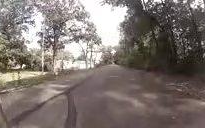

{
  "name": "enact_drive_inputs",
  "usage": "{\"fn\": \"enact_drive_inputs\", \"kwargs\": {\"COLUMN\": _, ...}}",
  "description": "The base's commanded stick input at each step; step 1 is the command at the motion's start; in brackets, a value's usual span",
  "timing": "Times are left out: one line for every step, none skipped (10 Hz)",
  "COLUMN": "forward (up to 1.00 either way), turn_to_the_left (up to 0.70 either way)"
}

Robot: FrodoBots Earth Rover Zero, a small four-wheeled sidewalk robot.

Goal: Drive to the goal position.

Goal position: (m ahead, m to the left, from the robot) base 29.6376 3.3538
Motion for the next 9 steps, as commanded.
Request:
{"fn": "enact_drive_inputs", "kwargs": {"forward": 0.70, "turn_to_the_left": 0.00}}
{"fn": "enact_drive_inputs", "kwargs": {"forward": 0.70, "turn_to_the_left": 0.00}}
{"fn": "enact_drive_inputs", "kwargs": {"forward": 0.70, "turn_to_the_left": 0.00}}
{"fn": "enact_drive_inputs", "kwargs": {"forward": 0.70, "turn_to_the_left": 0.00}}
{"fn": "enact_drive_inputs", "kwargs": {"forward": 0.70, "turn_to_the_left": 0.00}}
{"fn": "enact_drive_inputs", "kwargs": {"forward": 0.70, "turn_to_the_left": 0.00}}
{"fn": "enact_drive_inputs", "kwargs": {"forward": 0.70, "turn_to_the_left": 0.00}}
{"fn": "enact_drive_inputs", "kwargs": {"forward": 0.70, "turn_to_the_left": 0.00}}
{"fn": "enact_drive_inputs", "kwargs": {"forward": 0.70, "turn_to_the_left": 0.00}}
